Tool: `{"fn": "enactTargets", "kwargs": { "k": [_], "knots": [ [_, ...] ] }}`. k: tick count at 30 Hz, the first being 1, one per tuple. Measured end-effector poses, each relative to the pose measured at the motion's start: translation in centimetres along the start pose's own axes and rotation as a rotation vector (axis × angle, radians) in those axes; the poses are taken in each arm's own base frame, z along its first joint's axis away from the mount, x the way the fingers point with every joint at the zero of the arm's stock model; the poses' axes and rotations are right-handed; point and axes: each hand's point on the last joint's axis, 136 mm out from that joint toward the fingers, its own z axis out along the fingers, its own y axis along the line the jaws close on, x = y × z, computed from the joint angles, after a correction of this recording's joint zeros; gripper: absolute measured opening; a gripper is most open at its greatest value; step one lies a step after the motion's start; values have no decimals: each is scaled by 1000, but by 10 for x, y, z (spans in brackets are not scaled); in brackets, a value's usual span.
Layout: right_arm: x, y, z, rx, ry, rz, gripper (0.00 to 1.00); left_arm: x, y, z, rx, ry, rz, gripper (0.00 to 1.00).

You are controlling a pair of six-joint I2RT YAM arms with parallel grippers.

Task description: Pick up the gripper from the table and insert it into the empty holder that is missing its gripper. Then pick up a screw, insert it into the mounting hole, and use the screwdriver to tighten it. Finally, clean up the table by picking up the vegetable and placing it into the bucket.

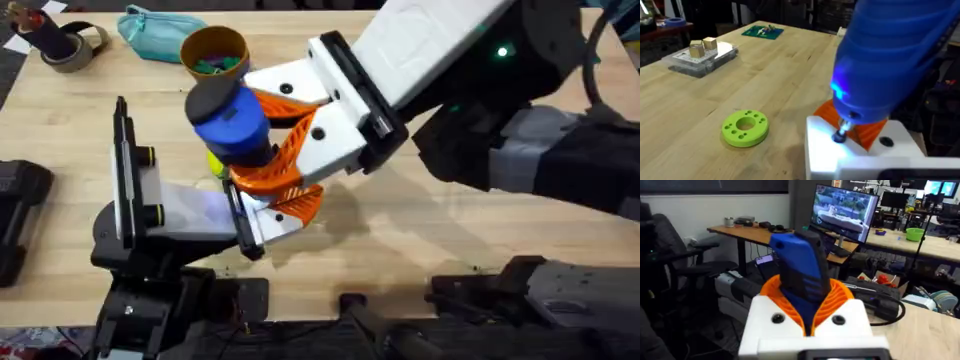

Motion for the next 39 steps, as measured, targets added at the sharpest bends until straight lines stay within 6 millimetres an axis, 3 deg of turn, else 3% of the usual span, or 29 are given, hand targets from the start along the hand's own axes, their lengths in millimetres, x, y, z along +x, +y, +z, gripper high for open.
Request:
{"fn": "enactTargets", "kwargs": {
  "k": [22, 39],
  "knots": [
    [7, -9, -1, 49, 24, 38, 37, 3, 2, 0, -13, 10, -32, 17],
    [5, -30, -6, 166, -15, 185, 37, 3, 3, 0, -16, 8, -36, 17]
  ]
}}
